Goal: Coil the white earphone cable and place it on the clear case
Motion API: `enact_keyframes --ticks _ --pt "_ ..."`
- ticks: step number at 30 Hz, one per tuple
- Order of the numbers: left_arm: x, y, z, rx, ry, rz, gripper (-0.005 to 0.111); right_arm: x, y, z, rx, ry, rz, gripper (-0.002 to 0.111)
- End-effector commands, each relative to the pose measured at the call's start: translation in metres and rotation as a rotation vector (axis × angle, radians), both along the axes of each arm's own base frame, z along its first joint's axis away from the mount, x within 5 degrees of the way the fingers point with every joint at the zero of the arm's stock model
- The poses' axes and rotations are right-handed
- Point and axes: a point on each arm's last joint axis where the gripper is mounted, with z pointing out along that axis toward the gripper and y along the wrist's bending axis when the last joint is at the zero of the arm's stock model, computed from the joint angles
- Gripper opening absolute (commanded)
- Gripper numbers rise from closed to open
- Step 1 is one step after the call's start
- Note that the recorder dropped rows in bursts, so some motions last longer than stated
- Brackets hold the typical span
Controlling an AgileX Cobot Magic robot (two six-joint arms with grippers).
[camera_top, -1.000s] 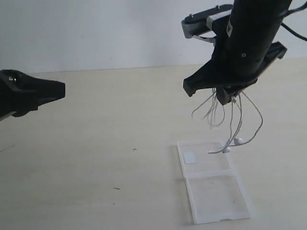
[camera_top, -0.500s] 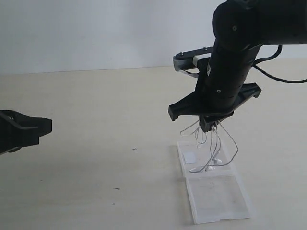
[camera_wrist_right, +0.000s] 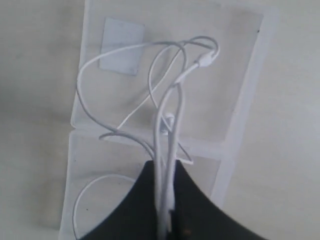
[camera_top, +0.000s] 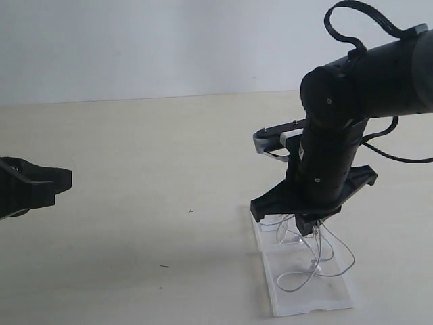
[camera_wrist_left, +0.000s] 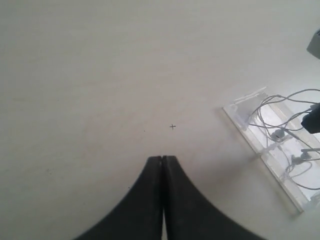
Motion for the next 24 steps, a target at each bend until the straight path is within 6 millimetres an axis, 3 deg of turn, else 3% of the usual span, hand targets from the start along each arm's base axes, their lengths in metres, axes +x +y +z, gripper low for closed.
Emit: enact_keyframes --ticks 1,10,14,24 --pt "0.0 0.001 -0.001 -0.004 0.004 0.011 0.0 0.004 0.002 -0.012 0.02 0.006 -0.02 0.0" --pt "0.0 0.001 -0.001 -0.006 0.005 0.008 0.0 0.009 0.005 -0.044 -0.059 0.134 -0.004 0.0" --pt "0.0 0.001 -0.001 -0.006 0.005 0.008 0.0 0.008 0.005 -0.046 -0.067 0.166 -0.015 0.002" --pt "0.0 0.001 -0.001 -0.006 0.005 0.008 0.0 0.002 0.006 -0.029 -0.044 0.217 -0.001 0.048"
